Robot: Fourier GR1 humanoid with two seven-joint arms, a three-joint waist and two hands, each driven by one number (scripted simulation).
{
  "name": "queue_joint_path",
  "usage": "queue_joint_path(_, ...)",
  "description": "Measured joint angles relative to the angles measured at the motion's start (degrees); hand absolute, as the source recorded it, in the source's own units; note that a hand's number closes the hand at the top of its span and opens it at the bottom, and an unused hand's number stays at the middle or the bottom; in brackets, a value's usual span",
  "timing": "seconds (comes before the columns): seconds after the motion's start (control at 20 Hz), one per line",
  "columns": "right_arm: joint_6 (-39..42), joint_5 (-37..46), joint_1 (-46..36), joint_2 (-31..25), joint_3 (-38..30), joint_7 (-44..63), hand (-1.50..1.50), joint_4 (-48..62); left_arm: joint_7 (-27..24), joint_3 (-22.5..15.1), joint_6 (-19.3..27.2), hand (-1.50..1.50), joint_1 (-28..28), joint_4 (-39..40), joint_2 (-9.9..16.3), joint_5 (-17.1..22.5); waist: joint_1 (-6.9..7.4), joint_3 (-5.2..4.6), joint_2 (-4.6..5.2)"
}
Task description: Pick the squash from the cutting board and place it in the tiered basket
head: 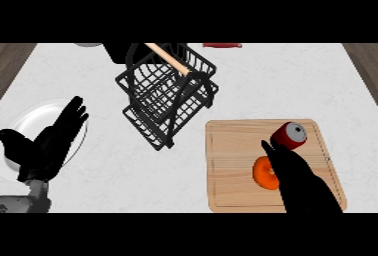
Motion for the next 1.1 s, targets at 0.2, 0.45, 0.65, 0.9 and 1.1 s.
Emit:
queue_joint_path(0.2, -0.87, 3.70, -1.62, 4.46, 1.15, 0.17, -1.50, 7.28, -0.19, 0.09, -0.11, 0.00, -0.37, 0.67, -1.31, -1.05, -0.22, 0.08, 0.03)
queue_joint_path(0.45, -2.22, 6.90, -0.32, 6.44, 0.29, -0.89, -1.50, 12.69, 0.71, 0.85, -0.30, 0.00, -1.53, 0.91, -2.53, -2.24, -0.44, 0.13, 0.02)
queue_joint_path(0.65, -4.88, 9.57, -0.10, 7.79, -0.85, -3.53, -1.50, 18.30, 1.42, 1.66, -0.95, 0.00, -0.60, -0.53, -3.27, -3.21, -0.43, 0.16, 0.01)
queue_joint_path(0.9, -6.89, 13.23, -0.40, 8.44, -2.48, -5.63, -1.50, 21.31, 2.26, 2.24, -1.59, 0.00, -0.69, -0.76, -4.83, -4.70, -0.52, 0.15, 0.00)
queue_joint_path(1.1, -8.20, 15.37, -0.01, 8.05, -4.35, -8.04, -1.50, 22.58, 3.16, 3.63, -2.71, 0.00, -0.14, -1.64, -5.23, -5.10, -0.51, 0.16, 0.00)
